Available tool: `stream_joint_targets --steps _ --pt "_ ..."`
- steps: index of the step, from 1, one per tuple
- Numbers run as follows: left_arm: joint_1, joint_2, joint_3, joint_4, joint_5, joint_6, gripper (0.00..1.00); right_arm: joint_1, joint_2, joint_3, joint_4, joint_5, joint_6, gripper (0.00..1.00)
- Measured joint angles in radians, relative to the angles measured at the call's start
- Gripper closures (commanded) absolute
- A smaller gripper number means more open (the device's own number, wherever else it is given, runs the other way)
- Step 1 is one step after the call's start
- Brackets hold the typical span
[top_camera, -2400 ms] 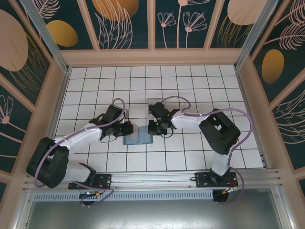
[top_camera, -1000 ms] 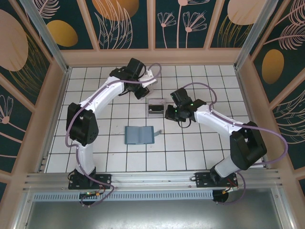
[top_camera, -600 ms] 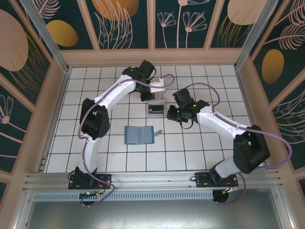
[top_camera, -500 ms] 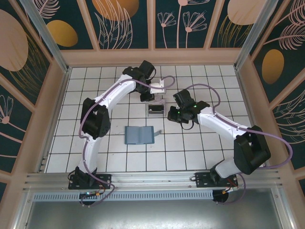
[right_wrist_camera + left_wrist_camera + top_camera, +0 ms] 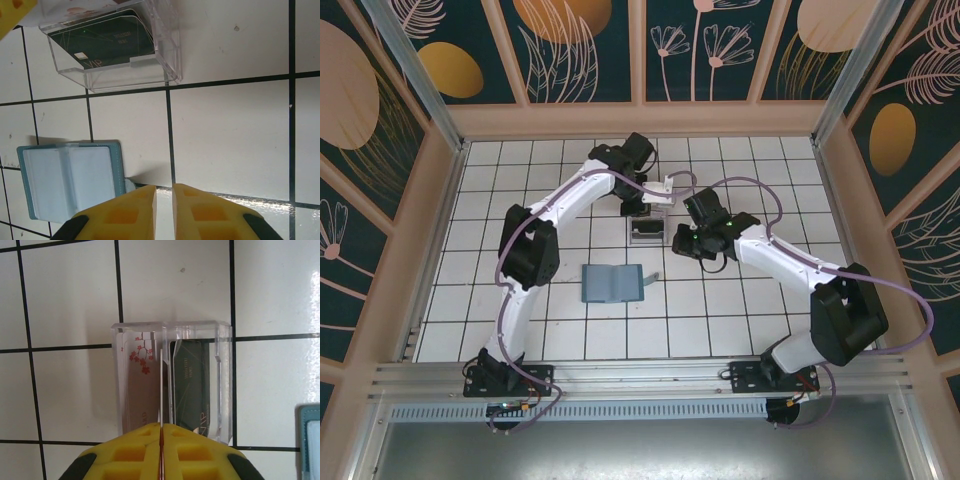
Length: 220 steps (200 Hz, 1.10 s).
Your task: Take the credit cards out of the card holder
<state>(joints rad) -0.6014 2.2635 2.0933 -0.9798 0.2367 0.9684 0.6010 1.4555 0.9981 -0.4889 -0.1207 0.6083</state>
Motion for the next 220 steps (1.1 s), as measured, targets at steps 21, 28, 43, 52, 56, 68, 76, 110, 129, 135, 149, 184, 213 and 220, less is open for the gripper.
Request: stream_joint_targets --steps 21,28,43,52,56,68,76,110,129,135,149,184,213,220 --pt "-0.001 0.016 0.019 0.000 -0.008 0.005 0.96 0.000 0.000 0.000 0.000 0.000 0.000 0.83" --pt "-0.003 0.017 0.022 0.000 -0.010 0.006 0.96 0.000 0.000 0.000 0.000 0.000 0.000 0.83" --pt "-0.005 0.019 0.026 0.000 -0.013 0.007 0.98 0.000 0.000 0.000 0.000 0.000 0.000 0.83" --pt "-0.005 0.019 0.027 0.000 -0.013 0.007 0.98 0.000 0.000 0.000 0.000 0.000 0.000 0.83" --pt "-0.005 0.019 0.028 0.000 -0.013 0.007 0.99 0.000 0.000 0.000 0.000 0.000 0.000 0.83" --pt "-0.005 0.019 0.029 0.004 -0.013 0.007 0.99 0.000 0.000 0.000 0.000 0.000 0.000 0.83" --pt "-0.005 0.019 0.029 0.008 -0.012 0.007 0.99 0.000 0.000 0.000 0.000 0.000 0.000 0.83" --pt "-0.005 0.010 0.010 0.053 0.018 0.006 0.99 -0.004 0.000 0.000 0.000 -0.001 0.000 0.83" --pt "-0.005 -0.016 -0.045 0.107 0.044 -0.002 0.99 -0.004 0.000 0.000 0.000 -0.001 0.000 0.83" --pt "-0.005 -0.022 -0.062 0.125 0.052 -0.007 0.99 -0.004 0.000 0.000 0.001 -0.001 0.000 0.83" --pt "-0.005 -0.031 -0.097 0.164 0.072 -0.020 0.99 -0.005 0.000 -0.005 0.002 -0.003 0.000 0.83" --pt "-0.005 -0.032 -0.148 0.230 0.103 -0.050 0.96 -0.005 0.000 -0.018 0.002 -0.003 0.000 0.83" --pt "-0.005 -0.032 -0.165 0.257 0.103 -0.067 0.85 -0.005 0.000 -0.019 0.002 -0.003 0.000 0.83" --pt "-0.005 -0.033 -0.169 0.264 0.098 -0.074 0.83 -0.005 0.000 -0.019 0.002 -0.003 0.000 0.83"
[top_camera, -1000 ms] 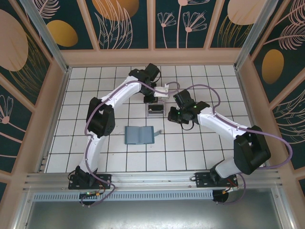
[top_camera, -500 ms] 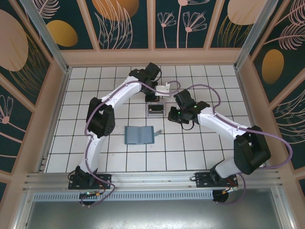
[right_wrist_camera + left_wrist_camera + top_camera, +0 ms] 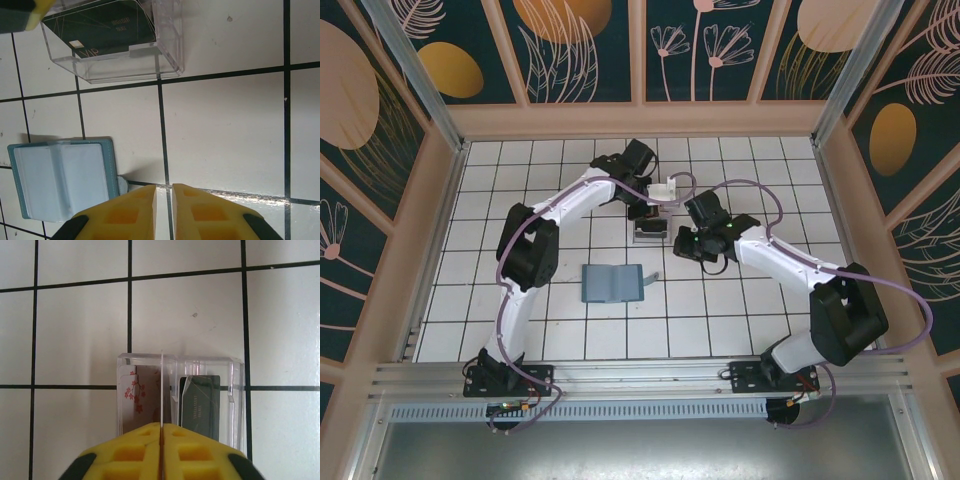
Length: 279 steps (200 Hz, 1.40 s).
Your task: Take the credit cards out of the card holder
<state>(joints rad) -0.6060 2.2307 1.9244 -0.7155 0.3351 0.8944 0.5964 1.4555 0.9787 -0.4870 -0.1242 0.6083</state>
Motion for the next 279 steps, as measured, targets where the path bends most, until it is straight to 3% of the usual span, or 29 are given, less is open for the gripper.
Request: stream_joint_targets --steps 87,129,140,171,203,243,279 --pt "0.004 -0.037 -0.052 0.101 -0.144 -0.059 0.72 0.000 0.000 0.000 0.000 0.003 0.000 0.82" --pt "0.017 -0.156 -0.214 0.229 -0.170 -0.118 0.57 -0.031 0.000 -0.012 0.004 0.055 -0.022 0.63" --pt "0.025 -0.196 -0.270 0.277 -0.178 -0.137 0.44 -0.044 0.002 -0.013 0.006 0.077 -0.031 0.57" --pt "0.053 -0.316 -0.439 0.409 -0.207 -0.219 0.14 -0.114 0.005 -0.024 0.045 0.107 -0.084 0.32" --pt "0.076 -0.428 -0.612 0.538 -0.248 -0.304 0.01 -0.192 0.024 -0.029 0.086 0.143 -0.144 0.02" --pt "0.106 -0.557 -0.846 0.739 -0.425 -0.470 0.02 -0.272 0.067 -0.029 0.139 0.221 -0.235 0.01" --pt "0.201 -0.628 -1.028 0.924 -0.644 -0.618 0.01 -0.370 0.092 -0.063 0.258 0.341 -0.307 0.04"
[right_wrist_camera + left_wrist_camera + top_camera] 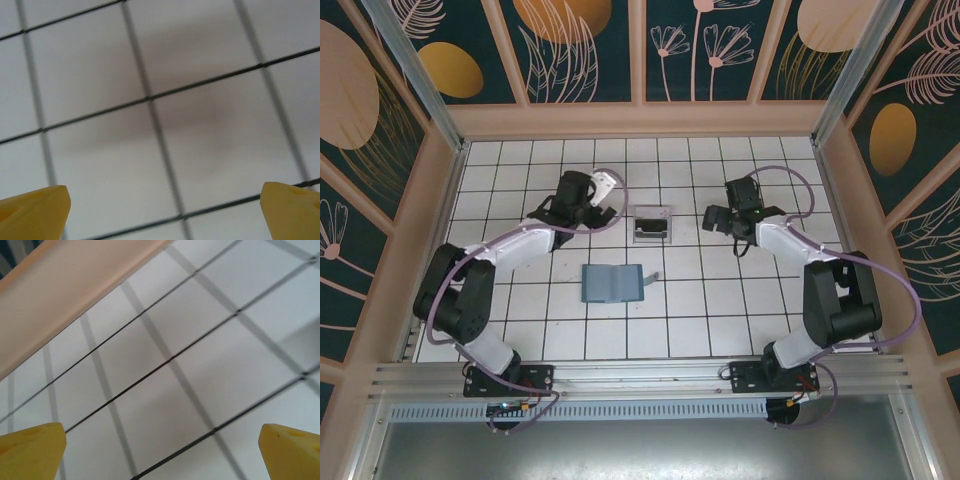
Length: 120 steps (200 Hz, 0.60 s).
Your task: Take the credit cards out of the card holder
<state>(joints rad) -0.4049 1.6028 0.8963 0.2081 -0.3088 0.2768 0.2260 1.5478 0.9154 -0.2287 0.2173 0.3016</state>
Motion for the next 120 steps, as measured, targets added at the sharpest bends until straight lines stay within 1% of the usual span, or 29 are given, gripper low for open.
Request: stream_joint_targets --steps 19,33,55,67,92,120 --pt "0.069 -0.038 -0.103 0.085 -0.065 -0.070 0.01 -0.043 0.000 -0.062 0.104 0.071 -0.045 0.03" --pt "0.130 -0.077 -0.186 0.148 -0.093 -0.121 0.02 -0.070 0.000 -0.124 0.203 0.096 -0.087 0.03" --pt "0.223 -0.138 -0.311 0.266 -0.105 -0.183 0.02 -0.098 -0.002 -0.262 0.413 0.116 -0.169 0.02" --pt "0.266 -0.163 -0.384 0.358 -0.108 -0.211 0.02 -0.101 -0.008 -0.348 0.543 0.123 -0.211 0.02" --pt "0.335 -0.173 -0.516 0.550 -0.060 -0.273 0.01 -0.113 -0.035 -0.503 0.806 0.103 -0.283 0.01" --pt "0.379 -0.141 -0.589 0.739 0.016 -0.323 0.01 -0.158 -0.064 -0.591 1.054 0.024 -0.304 0.01"
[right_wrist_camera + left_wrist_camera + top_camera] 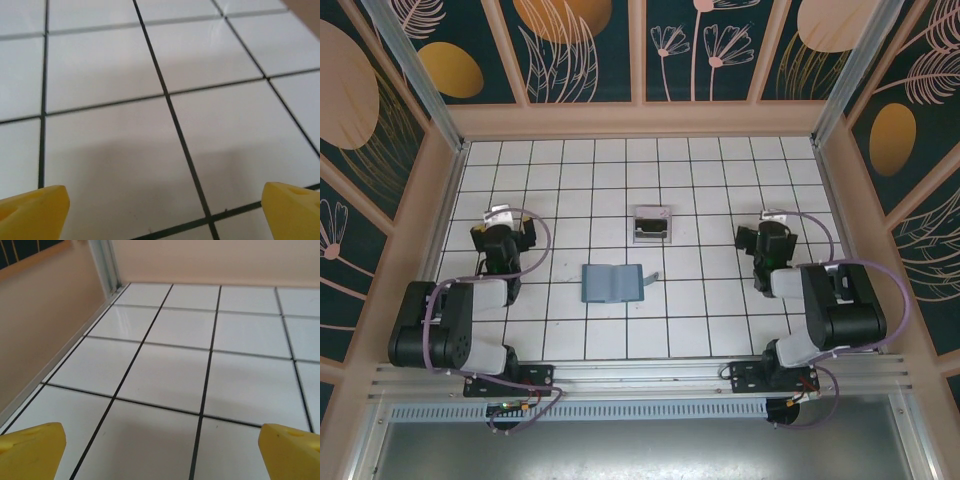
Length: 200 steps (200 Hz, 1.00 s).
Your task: Take the credit cards out of the card holder
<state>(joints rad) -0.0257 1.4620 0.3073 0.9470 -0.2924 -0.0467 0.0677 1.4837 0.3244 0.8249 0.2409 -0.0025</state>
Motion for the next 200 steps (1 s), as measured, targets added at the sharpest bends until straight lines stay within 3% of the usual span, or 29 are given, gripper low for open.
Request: stream_joint_targets --steps 63,200 --pt "0.002 0.049 -0.059 0.234 0.110 -0.012 0.02 -0.095 0.036 -0.066 0.297 -0.196 0.009 0.01" --pt "0.002 0.053 -0.063 0.283 0.128 -0.012 0.01 -0.095 0.047 -0.080 0.357 -0.250 0.009 0.01"
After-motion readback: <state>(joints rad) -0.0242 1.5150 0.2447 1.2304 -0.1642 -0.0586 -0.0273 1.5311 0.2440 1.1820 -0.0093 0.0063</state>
